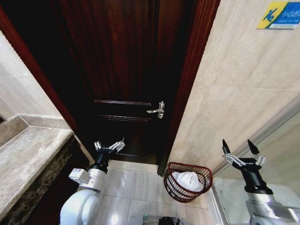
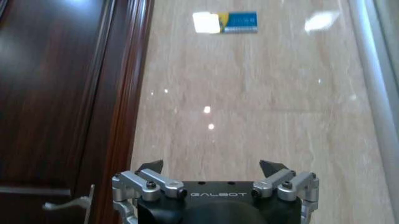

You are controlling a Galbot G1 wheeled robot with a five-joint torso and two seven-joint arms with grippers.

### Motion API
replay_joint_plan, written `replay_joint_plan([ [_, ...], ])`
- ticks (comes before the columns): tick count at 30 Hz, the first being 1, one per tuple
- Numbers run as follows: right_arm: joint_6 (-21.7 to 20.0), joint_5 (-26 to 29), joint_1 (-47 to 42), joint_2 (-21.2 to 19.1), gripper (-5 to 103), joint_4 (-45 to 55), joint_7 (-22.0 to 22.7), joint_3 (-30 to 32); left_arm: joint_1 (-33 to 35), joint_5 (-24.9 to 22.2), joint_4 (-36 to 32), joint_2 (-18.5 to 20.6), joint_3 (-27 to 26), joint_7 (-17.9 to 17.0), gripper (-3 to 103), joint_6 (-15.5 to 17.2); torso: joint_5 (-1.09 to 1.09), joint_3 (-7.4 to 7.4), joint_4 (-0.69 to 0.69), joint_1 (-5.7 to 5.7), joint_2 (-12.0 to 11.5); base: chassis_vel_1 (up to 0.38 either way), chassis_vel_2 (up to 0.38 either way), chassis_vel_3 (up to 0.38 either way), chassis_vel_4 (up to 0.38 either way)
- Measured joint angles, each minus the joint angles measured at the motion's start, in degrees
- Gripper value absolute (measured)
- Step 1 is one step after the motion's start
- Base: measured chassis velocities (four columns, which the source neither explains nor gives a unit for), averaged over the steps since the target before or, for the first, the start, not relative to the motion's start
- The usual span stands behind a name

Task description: Discard the used towel into the hamper.

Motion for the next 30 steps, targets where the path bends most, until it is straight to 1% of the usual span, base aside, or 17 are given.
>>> replay_joint_plan([
  [1, 0.9, -1.0, -0.1, 1.1, 100, 0.5, 0.0, -0.3, 0.0, 0.0, 0.0, 0.0, 0.0, 0.0, 100, 0.0, 0.0, 0.0, -0.01, 0.0, 0.0, 0.0, 0.0, 0.0, 0.0],
  [2, 0.9, -1.0, -0.1, 1.1, 100, 0.5, 0.0, -0.3, 0.0, 0.0, 0.0, 0.0, 0.0, 0.0, 100, 0.0, 0.0, 0.0, -0.01, 0.0, 0.0, 0.0, 0.0, 0.0, 0.0],
  [4, 2.4, -2.6, 0.0, 2.7, 100, 1.0, -0.2, -0.7, 0.0, 0.0, 0.0, 0.0, 0.0, 0.0, 100, 0.0, 0.01, 0.0, -0.01, 0.0, 0.0, 0.0, 0.0, 0.0, 0.0],
  [7, 3.4, -3.3, 1.1, 3.5, 100, 1.9, -0.6, -0.6, 0.0, 0.0, 0.0, 0.0, 0.0, 0.0, 100, 0.0, 0.0, 0.0, 0.0, 0.0, 0.0, 0.0, 0.0, 0.0, 0.0],
  [14, 3.3, -3.2, 2.6, 3.8, 100, 3.7, -0.1, 1.1, 0.0, 0.0, 0.0, 0.0, 0.0, 0.0, 100, 0.0, 0.01, 0.0, 0.0, 0.0, 0.0, -0.005, -0.004, -0.008, -0.004],
  [24, 3.8, -1.7, 3.1, 3.6, 100, 4.3, 0.3, 2.2, 0.0, 0.0, 0.0, 0.0, 0.0, 0.0, 100, 0.0, 0.01, 0.0, 0.0, 0.0, 0.0, -0.07, -0.069, -0.074, -0.073],
  [26, 3.1, 0.2, 2.8, 3.2, 100, 5.7, 0.3, 2.5, 0.0, 0.0, 0.0, 0.0, 0.0, 0.0, 100, 0.0, 0.0, 0.0, 0.0, 0.0, 0.0, -0.112, -0.101, -0.106, -0.085],
  [30, 2.0, 1.2, 2.8, 2.8, 100, 7.3, 0.0, 2.7, 0.0, 0.0, 0.0, 0.0, 0.0, 0.0, 100, 0.0, 0.01, 0.0, 0.0, 0.0, 0.0, -0.114, -0.117, -0.109, -0.104],
])
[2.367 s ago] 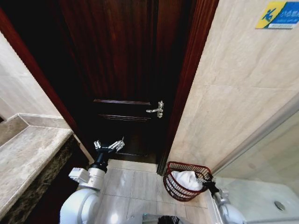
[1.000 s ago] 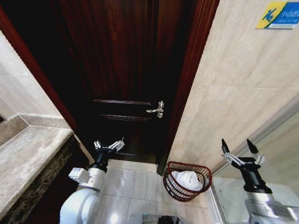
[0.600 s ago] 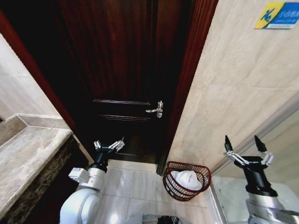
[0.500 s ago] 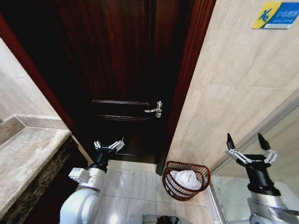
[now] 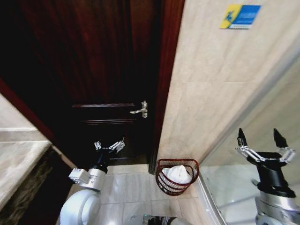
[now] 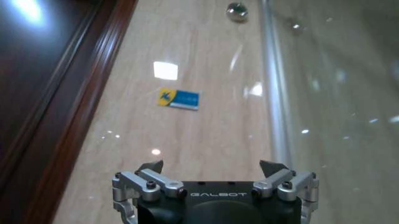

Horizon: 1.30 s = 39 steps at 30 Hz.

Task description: Discard the used towel into the hamper.

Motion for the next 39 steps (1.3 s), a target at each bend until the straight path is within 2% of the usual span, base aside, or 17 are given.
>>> replay_joint_plan([
  [10, -0.4, 0.6, 0.3, -0.3, 100, 1.2, -0.5, 0.6, 0.0, 0.0, 0.0, 0.0, 0.0, 0.0, 100, 0.0, 0.0, 0.0, -0.01, 0.0, 0.0, -0.127, -0.12, -0.113, -0.119],
  [14, 1.4, 0.0, 1.8, -0.5, 100, -0.2, -0.8, 1.0, 0.0, 0.0, 0.0, 0.0, 0.0, 0.0, 100, 0.0, 0.02, 0.01, 0.0, 0.01, 0.0, -0.132, -0.131, -0.132, -0.125],
  [31, 2.5, 1.1, 2.4, -0.9, 100, 0.8, -2.0, 0.9, 0.0, 0.0, 0.0, 0.0, 0.0, 0.0, 100, 0.0, 0.01, 0.01, -0.01, 0.02, 0.0, -0.112, -0.128, -0.134, -0.117],
  [39, 3.3, 1.8, 1.9, -0.9, 100, 1.1, -2.4, 1.5, 0.0, 0.0, 0.0, 0.0, 0.0, 0.0, 100, 0.0, -0.01, 0.0, 0.0, 0.0, 0.0, 0.058, -0.14, -0.131, 0.077],
])
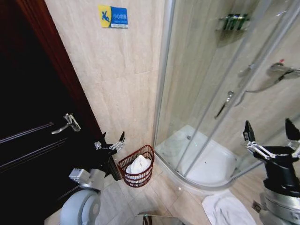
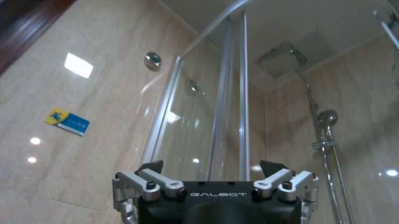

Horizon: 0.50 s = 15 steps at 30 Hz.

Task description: Discard the used towel into the hamper.

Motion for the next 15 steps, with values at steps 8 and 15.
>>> replay_joint_plan([
  [8, 1.0, -0.2, 0.4, -0.1, 100, -1.2, -0.2, 0.7, 0.0, 0.0, 0.0, 0.0, 0.0, 0.0, 100, 0.0, 0.01, 0.01, 0.0, 0.0, 0.0, 0.207, -0.198, -0.213, 0.207],
  [15, 2.4, -0.1, 0.6, -0.2, 100, -1.8, -0.1, 0.7, 0.0, 0.0, 0.0, 0.0, 0.0, 0.0, 100, 0.0, 0.03, 0.0, 0.0, -0.02, 0.0, 0.275, -0.294, -0.267, 0.297],
])
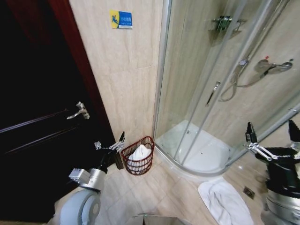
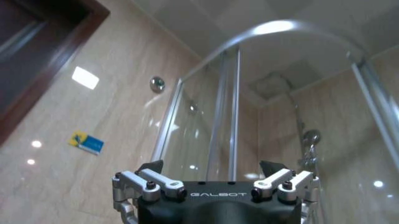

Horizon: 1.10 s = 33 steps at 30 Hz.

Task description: Discard the used towel into the hamper.

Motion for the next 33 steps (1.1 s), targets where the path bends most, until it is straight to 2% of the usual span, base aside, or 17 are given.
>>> replay_joint_plan([
  [2, 0.1, 0.0, 0.0, 0.0, 100, 0.0, 0.0, 0.0, 0.0, 0.0, 0.0, 0.0, 0.0, 0.0, 100, 0.0, 0.01, 0.0, 0.0, -0.01, 0.0, 0.27, -0.293, -0.246, 0.26],
  [3, 0.3, 0.2, 0.0, 0.0, 100, 0.0, 0.1, 0.1, 0.0, 0.0, 0.0, 0.0, 0.0, 0.0, 100, 0.0, -0.06, -0.03, 0.0, -0.04, 0.0, 0.209, -0.245, -0.246, 0.242],
  [7, 0.9, 0.9, -0.3, 0.1, 100, 0.0, 0.1, 0.2, 0.0, 0.0, 0.0, 0.0, 0.0, 0.0, 100, 0.0, 0.01, -0.01, 0.0, -0.04, 0.0, 0.112, -0.094, -0.168, 0.161],
  [9, 1.0, 1.1, -0.4, 0.1, 100, 0.2, 0.0, 0.3, 0.0, 0.0, 0.0, 0.0, 0.0, 0.0, 100, 0.0, -0.07, -0.02, 0.01, -0.03, 0.0, 0.017, 0.005, -0.037, 0.051],
  [10, 1.2, 1.3, -0.6, 0.2, 100, 0.3, 0.0, 0.3, 0.0, 0.0, 0.0, 0.0, 0.0, 0.0, 100, 0.0, -0.08, -0.01, 0.01, 0.0, 0.0, 0.017, 0.057, 0.02, -0.031],
  [11, 1.3, 1.5, -0.6, 0.2, 100, 0.4, 0.0, 0.4, 0.0, 0.0, 0.0, 0.0, 0.0, 0.0, 100, 0.0, -0.01, 0.01, 0.01, 0.04, 0.0, -0.042, 0.057, 0.02, -0.103],
  [20, 1.4, 2.2, -1.0, 0.4, 100, 1.2, 0.0, 0.6, 0.0, 0.0, 0.0, 0.0, 0.0, 0.0, 100, 0.0, -0.03, 0.02, 0.0, 0.08, 0.0, -0.091, 0.009, -0.008, -0.098],
  [33, 0.5, 1.2, -0.9, 0.7, 100, 0.6, 0.3, 0.4, 0.0, 0.0, 0.0, 0.0, 0.0, 0.0, 100, 0.0, -0.01, 0.01, -0.01, 0.03, 0.0, -0.081, -0.108, -0.104, -0.083],
])
